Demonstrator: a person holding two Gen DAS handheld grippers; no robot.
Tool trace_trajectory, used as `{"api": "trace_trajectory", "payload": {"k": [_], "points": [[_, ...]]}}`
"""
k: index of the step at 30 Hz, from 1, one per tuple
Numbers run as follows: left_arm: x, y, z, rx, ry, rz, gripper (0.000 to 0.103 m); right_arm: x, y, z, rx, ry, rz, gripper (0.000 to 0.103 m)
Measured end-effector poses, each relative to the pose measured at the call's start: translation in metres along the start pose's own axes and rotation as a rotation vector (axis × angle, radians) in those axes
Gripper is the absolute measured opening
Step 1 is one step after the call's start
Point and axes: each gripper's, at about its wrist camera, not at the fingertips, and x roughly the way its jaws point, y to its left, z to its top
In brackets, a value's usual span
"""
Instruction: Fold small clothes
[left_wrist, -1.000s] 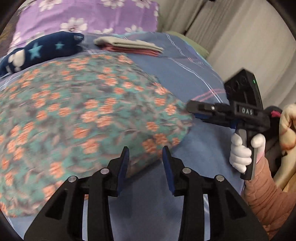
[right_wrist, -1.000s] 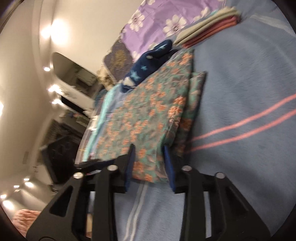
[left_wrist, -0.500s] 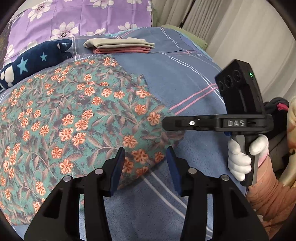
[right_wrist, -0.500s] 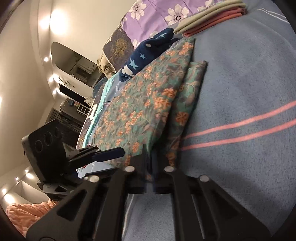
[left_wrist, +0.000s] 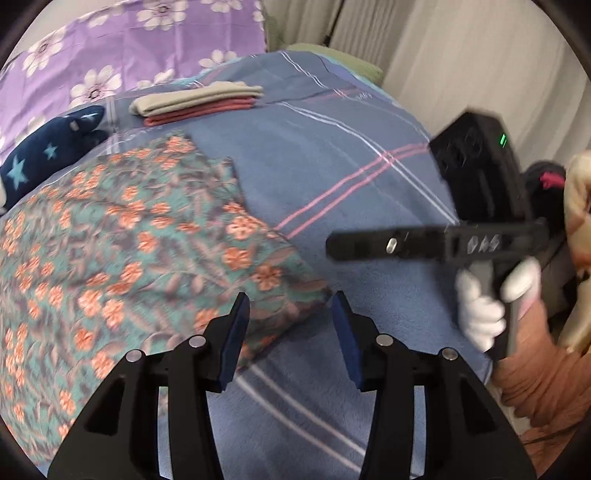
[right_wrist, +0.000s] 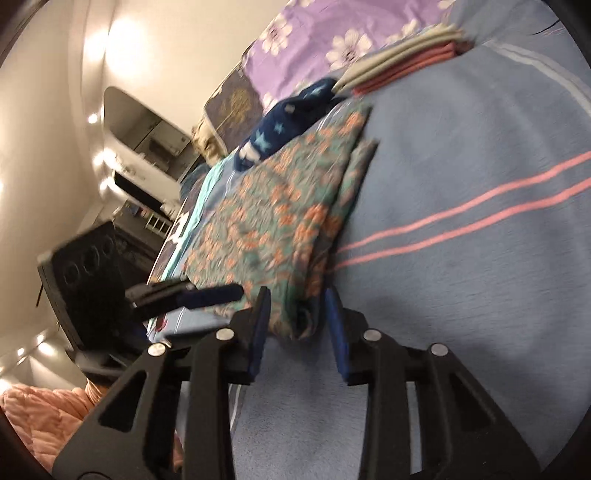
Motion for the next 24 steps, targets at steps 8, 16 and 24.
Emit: {"api": "trace_trajectory", "payload": {"k": [8,16,24], "points": [[0.041,-0.013,0.013,-0.004,0.054,0.130,0.047,0.009,-0.005,0.050,0.021,0.018,-0.209,0.032],[0.028,0.014,0.002,-0.104,0.035,0.037,0.007,0.085,-0.035,0.109,0.154,0.143,-0.166,0.038],[0.025,0.013,-0.004,-0.096,0.014,-0.076,0.007,0.088,-0.012,0.127,0.049,-0.051,-0.075,0.002]]}}
